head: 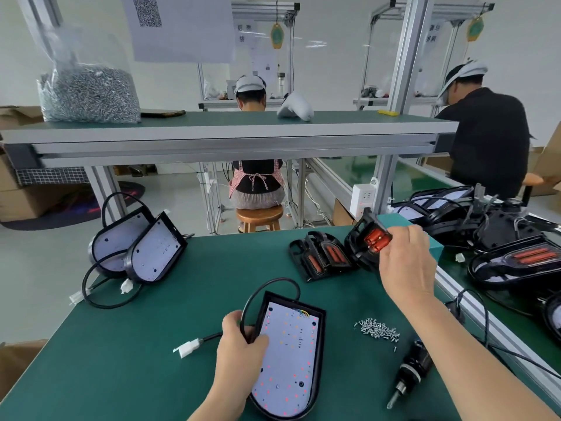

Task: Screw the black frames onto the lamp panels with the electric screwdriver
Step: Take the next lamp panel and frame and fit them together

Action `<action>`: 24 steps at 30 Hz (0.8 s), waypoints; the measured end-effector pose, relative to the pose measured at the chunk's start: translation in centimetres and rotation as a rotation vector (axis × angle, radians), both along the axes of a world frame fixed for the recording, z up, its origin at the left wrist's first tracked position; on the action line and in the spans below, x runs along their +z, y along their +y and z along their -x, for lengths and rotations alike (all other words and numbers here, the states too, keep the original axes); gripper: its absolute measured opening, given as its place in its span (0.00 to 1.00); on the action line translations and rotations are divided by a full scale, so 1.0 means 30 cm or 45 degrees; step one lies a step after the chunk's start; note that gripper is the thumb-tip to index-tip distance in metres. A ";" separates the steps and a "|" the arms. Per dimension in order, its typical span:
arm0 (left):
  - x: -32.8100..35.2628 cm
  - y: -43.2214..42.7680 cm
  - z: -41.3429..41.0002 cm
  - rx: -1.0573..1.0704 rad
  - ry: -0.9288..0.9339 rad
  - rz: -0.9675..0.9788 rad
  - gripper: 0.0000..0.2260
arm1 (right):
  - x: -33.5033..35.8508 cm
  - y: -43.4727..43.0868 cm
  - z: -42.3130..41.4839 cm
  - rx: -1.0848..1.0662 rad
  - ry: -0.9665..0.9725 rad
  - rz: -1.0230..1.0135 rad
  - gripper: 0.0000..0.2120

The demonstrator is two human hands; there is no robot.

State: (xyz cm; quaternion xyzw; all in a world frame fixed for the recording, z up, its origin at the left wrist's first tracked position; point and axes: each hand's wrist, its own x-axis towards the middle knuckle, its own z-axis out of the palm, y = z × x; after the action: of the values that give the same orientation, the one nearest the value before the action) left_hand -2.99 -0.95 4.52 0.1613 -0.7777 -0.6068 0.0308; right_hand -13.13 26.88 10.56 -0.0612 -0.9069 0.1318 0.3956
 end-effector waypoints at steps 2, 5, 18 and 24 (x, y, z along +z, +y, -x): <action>-0.003 0.002 -0.007 -0.018 0.009 -0.020 0.19 | 0.014 0.013 -0.014 -0.024 0.076 0.066 0.11; 0.010 0.013 -0.024 -0.034 -0.004 -0.040 0.07 | 0.030 0.025 -0.033 -0.028 0.149 0.169 0.12; 0.048 -0.022 -0.039 0.048 0.306 0.131 0.24 | 0.073 0.028 -0.144 0.597 0.164 0.846 0.09; 0.211 0.015 -0.050 0.008 0.565 -0.065 0.04 | 0.054 -0.060 -0.179 1.068 0.030 1.249 0.08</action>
State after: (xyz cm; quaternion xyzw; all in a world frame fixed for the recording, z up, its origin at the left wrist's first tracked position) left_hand -1.51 -0.51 10.86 0.0267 -0.7358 -0.6468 0.1991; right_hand -7.75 25.08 12.19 0.1261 -0.6838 0.6750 0.2467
